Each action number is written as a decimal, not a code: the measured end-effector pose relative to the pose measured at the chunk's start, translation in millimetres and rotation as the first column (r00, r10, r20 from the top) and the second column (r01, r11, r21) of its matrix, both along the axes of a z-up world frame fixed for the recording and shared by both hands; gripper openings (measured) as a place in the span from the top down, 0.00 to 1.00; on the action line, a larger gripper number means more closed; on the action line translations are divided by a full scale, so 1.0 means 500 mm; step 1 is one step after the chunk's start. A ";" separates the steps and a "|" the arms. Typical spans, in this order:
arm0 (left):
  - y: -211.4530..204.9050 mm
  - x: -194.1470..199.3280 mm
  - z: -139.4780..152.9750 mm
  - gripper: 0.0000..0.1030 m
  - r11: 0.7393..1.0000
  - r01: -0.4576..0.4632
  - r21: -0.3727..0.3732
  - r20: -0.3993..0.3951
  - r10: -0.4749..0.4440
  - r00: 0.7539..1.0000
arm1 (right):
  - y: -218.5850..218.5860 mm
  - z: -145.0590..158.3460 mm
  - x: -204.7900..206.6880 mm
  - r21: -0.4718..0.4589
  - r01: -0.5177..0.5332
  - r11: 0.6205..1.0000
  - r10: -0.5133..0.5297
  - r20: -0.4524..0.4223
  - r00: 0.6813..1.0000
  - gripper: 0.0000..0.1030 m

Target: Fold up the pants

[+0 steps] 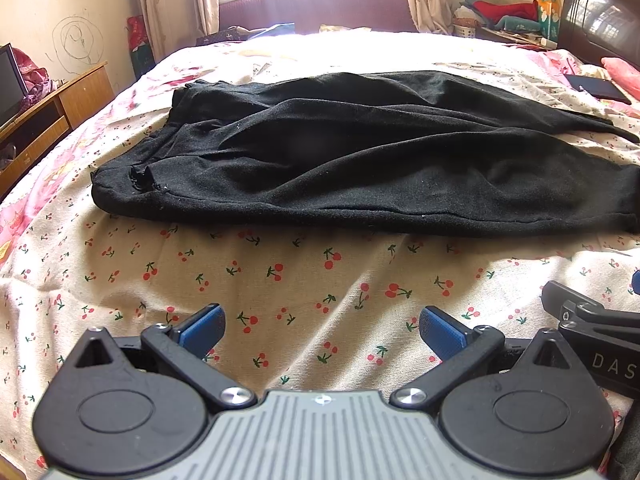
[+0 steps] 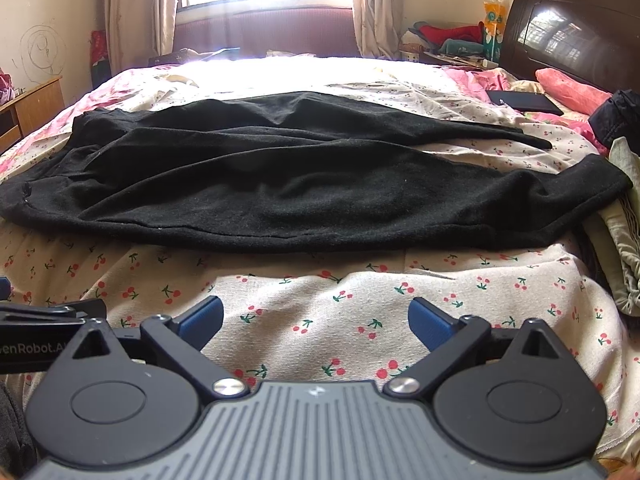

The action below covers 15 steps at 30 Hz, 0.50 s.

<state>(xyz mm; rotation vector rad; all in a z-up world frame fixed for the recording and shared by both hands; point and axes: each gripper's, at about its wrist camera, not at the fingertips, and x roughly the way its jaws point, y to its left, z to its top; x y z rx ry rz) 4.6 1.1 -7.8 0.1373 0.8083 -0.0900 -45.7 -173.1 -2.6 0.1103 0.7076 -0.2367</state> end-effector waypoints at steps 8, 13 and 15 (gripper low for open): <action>0.001 0.000 0.000 0.00 1.000 -0.003 -0.001 0.000 0.003 1.000 | 0.001 0.001 0.000 0.001 -0.001 1.000 0.001 0.000 1.000 0.05; 0.002 0.001 0.001 0.00 1.000 -0.002 -0.009 -0.008 0.002 1.000 | 0.001 0.002 0.002 0.004 -0.002 1.000 0.002 -0.002 1.000 0.05; 0.002 -0.001 0.002 0.00 1.000 -0.001 -0.005 -0.002 0.001 1.000 | 0.001 0.002 0.002 0.004 -0.003 1.000 0.003 -0.001 1.000 0.05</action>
